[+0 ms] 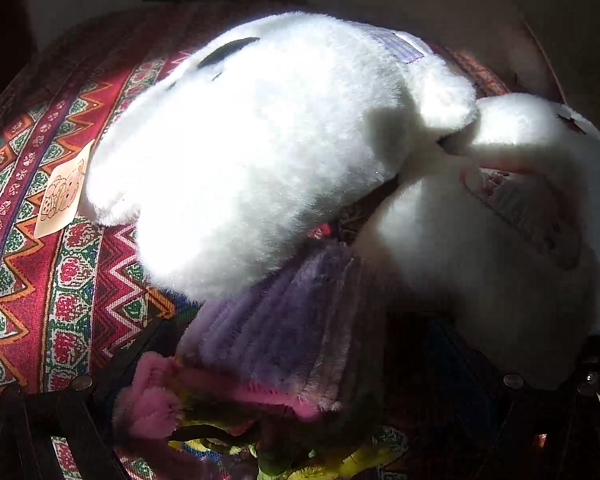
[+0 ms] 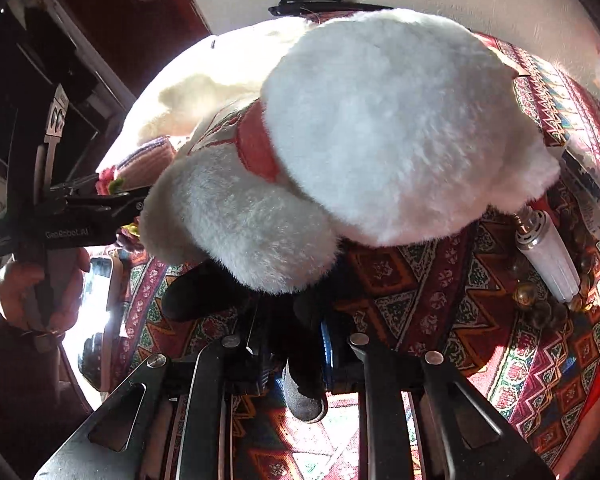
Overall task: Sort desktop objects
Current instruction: 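Grasp the purple knitted hat with the left tool while the right tool grasps another black glove, then carry the hat and glove into the pink box and open both tools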
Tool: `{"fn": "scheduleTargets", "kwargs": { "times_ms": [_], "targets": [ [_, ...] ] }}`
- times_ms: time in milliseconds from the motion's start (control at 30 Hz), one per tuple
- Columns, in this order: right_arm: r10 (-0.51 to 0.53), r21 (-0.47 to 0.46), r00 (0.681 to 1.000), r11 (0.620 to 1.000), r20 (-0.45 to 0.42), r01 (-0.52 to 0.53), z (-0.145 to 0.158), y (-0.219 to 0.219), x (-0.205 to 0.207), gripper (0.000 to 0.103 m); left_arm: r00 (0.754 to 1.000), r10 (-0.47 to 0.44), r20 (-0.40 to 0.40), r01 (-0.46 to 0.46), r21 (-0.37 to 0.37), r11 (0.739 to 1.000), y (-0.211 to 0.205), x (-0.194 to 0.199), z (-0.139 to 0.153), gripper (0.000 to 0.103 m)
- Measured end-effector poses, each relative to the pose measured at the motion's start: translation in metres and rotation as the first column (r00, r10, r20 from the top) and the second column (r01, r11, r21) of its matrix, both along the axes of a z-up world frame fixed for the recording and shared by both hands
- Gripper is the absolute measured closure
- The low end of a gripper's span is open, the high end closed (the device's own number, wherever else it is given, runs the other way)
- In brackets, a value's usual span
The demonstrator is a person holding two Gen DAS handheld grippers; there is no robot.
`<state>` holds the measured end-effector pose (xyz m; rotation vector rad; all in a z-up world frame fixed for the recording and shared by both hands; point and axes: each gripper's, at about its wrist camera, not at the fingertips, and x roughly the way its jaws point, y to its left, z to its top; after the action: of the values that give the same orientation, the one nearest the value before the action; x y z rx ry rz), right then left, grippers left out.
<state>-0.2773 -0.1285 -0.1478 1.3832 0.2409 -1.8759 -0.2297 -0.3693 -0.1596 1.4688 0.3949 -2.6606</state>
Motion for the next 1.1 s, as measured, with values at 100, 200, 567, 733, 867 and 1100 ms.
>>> {"fn": "scheduleTargets", "kwargs": {
  "times_ms": [100,200,567,733,867,1100],
  "targets": [
    [0.002,0.001,1.000,1.000,-0.004,-0.002,0.005,0.013,-0.002,0.083,1.000,0.012,-0.002,-0.012,-0.014,1.000,0.004,0.003,0.006,0.037],
    [0.026,-0.021,0.999,0.999,-0.022,-0.027,0.019,0.026,0.001,0.083,0.997,0.064,-0.034,-0.064,0.012,0.998,-0.003,0.014,0.022,0.038],
    [-0.051,-0.283,0.993,0.959,-0.107,0.019,0.116,0.086,0.018,0.084,0.947,0.201,-0.253,-0.163,0.161,0.973,-0.018,0.078,0.114,0.038],
    [-0.121,-0.393,0.975,0.919,-0.187,0.039,0.178,0.077,0.038,0.084,0.925,0.208,-0.319,-0.160,0.171,0.972,-0.009,0.092,0.142,0.038],
    [-0.171,-0.468,0.955,0.883,-0.241,0.040,0.214,0.078,0.054,0.084,0.913,0.190,-0.361,-0.138,0.164,0.977,0.007,0.102,0.162,0.038],
    [-0.285,-0.564,0.905,0.823,-0.317,0.062,0.276,0.133,0.077,0.084,0.889,0.148,-0.433,-0.090,0.152,0.984,0.039,0.117,0.195,0.037]
  ]
}}
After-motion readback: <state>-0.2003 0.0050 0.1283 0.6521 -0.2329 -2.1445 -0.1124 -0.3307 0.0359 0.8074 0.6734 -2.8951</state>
